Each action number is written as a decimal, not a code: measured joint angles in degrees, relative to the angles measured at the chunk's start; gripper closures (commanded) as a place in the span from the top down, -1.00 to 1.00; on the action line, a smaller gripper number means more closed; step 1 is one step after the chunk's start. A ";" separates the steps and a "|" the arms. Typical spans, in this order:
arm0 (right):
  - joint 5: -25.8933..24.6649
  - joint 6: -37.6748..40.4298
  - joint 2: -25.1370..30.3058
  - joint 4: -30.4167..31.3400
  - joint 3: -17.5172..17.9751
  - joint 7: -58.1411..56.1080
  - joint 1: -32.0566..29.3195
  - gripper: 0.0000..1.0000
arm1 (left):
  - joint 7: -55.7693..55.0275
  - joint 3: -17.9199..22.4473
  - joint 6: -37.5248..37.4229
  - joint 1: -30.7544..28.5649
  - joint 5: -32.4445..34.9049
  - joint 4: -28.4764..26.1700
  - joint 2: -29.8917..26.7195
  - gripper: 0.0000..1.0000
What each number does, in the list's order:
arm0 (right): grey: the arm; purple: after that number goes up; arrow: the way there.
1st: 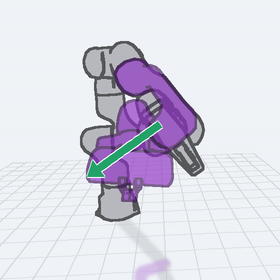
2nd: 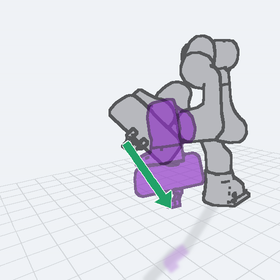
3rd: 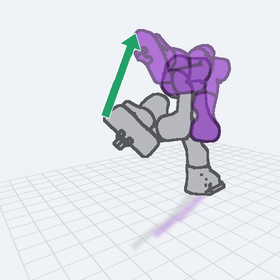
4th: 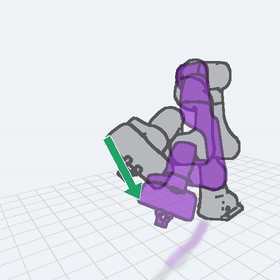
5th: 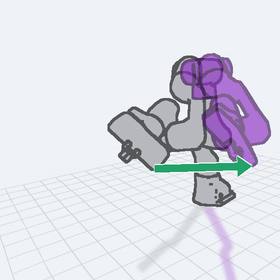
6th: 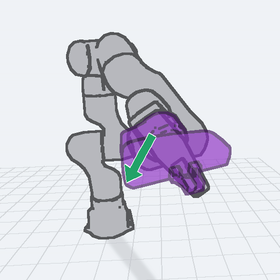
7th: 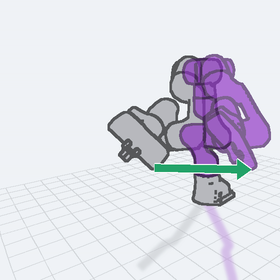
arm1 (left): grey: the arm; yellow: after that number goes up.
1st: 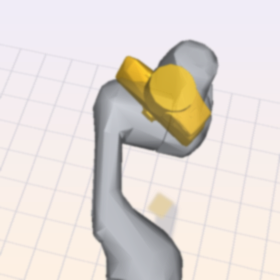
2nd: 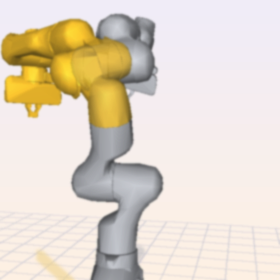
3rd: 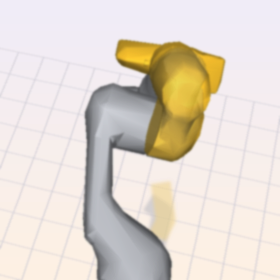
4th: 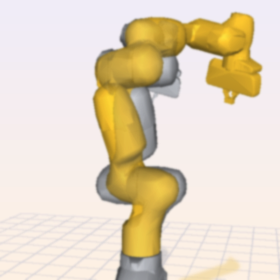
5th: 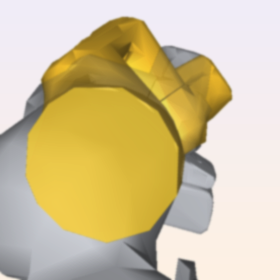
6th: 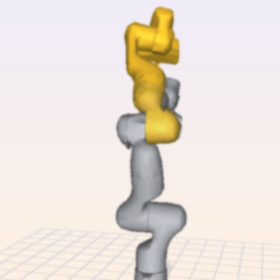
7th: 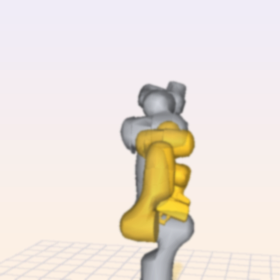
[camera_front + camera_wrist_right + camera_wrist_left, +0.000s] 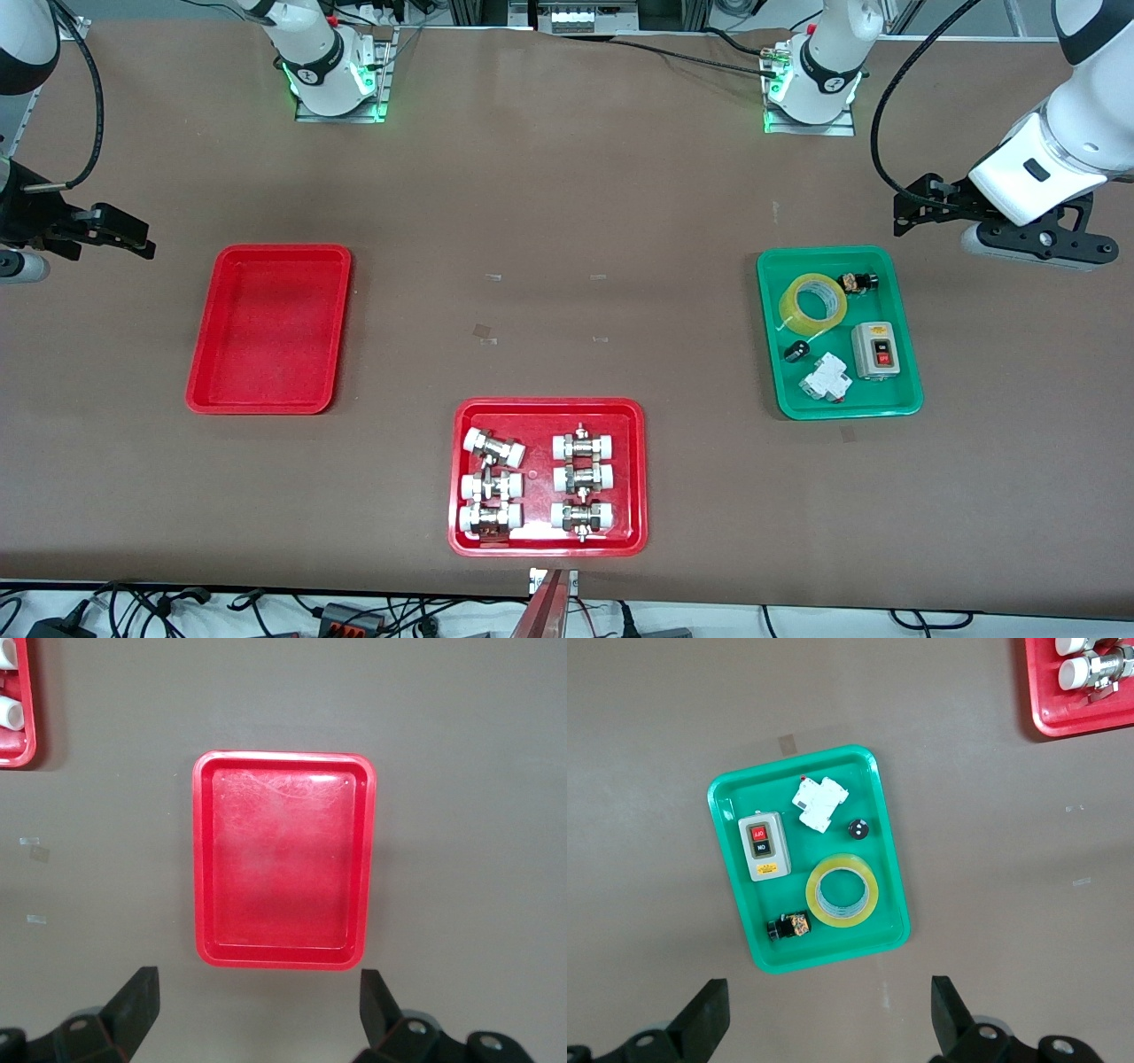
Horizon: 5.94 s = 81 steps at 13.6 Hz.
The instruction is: Left arm passes tape to right arm into tray
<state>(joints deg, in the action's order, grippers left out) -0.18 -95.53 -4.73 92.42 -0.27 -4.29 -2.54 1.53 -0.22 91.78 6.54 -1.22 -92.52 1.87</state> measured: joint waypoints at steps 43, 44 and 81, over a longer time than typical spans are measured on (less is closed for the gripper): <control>0.00 -2.52 -0.86 0.16 0.03 -0.02 0.92 1.00 | -10.10 0.01 24.98 -6.08 -0.02 -22.12 24.96 0.37; 0.00 -2.52 -0.86 0.16 0.03 -0.02 0.92 1.00 | -10.17 0.01 24.98 -6.07 -0.02 -22.16 24.96 0.34; 18.02 -0.44 -13.74 1.40 0.28 -2.27 5.18 1.00 | -22.89 -7.86 24.75 12.59 -36.23 10.14 35.05 -0.98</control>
<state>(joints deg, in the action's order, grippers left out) 17.85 -95.98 -18.47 93.82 0.01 -6.56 2.63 -21.35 -8.09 116.54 19.13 -37.45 -82.39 36.92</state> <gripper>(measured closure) 0.000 0.784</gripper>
